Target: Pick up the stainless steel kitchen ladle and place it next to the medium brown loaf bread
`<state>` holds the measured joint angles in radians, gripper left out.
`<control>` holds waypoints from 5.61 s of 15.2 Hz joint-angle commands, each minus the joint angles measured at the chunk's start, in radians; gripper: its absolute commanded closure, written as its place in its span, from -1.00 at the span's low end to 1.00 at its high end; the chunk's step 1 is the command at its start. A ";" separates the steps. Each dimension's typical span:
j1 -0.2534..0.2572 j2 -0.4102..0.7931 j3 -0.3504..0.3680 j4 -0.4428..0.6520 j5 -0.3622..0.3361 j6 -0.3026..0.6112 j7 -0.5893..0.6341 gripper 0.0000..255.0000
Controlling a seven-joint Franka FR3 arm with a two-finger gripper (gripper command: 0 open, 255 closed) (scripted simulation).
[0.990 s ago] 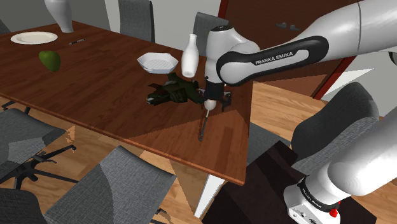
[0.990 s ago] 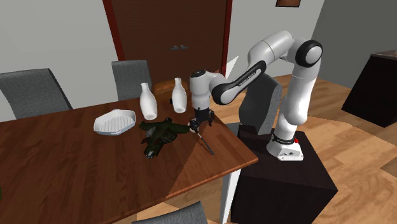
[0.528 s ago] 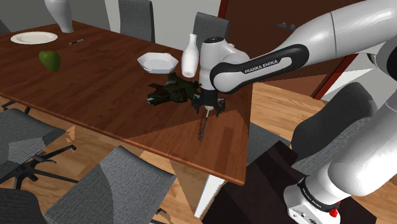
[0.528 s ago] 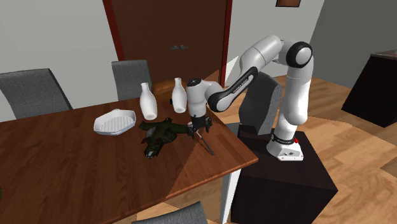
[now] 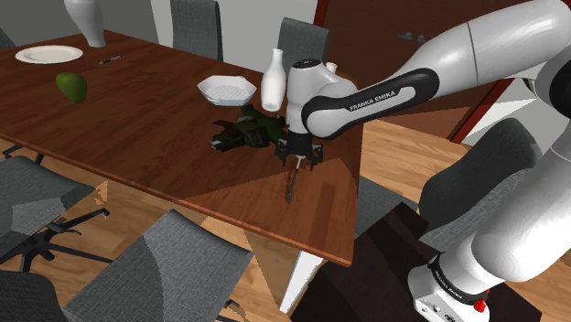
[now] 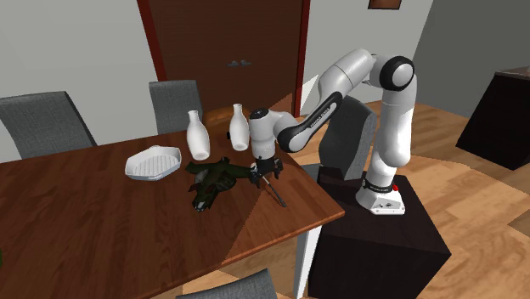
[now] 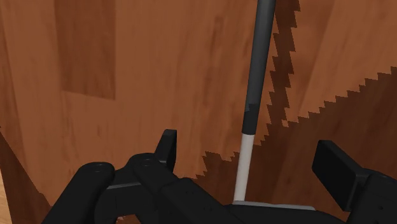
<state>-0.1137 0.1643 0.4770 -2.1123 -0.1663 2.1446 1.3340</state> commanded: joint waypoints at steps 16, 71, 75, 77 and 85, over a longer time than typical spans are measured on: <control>-0.005 -0.039 0.005 0.027 0.026 -0.059 -0.021 1.00; -0.194 -0.015 -0.164 0.581 0.023 -0.549 -0.447 1.00; -0.230 0.061 -0.195 0.682 0.001 -0.568 -0.520 1.00; -0.246 0.106 -0.210 0.743 -0.009 -0.582 -0.555 1.00; -0.256 0.099 -0.214 0.640 -0.008 -0.485 -0.552 1.00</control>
<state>-0.3687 0.2664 0.2634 -1.4559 -0.1752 1.6456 0.7810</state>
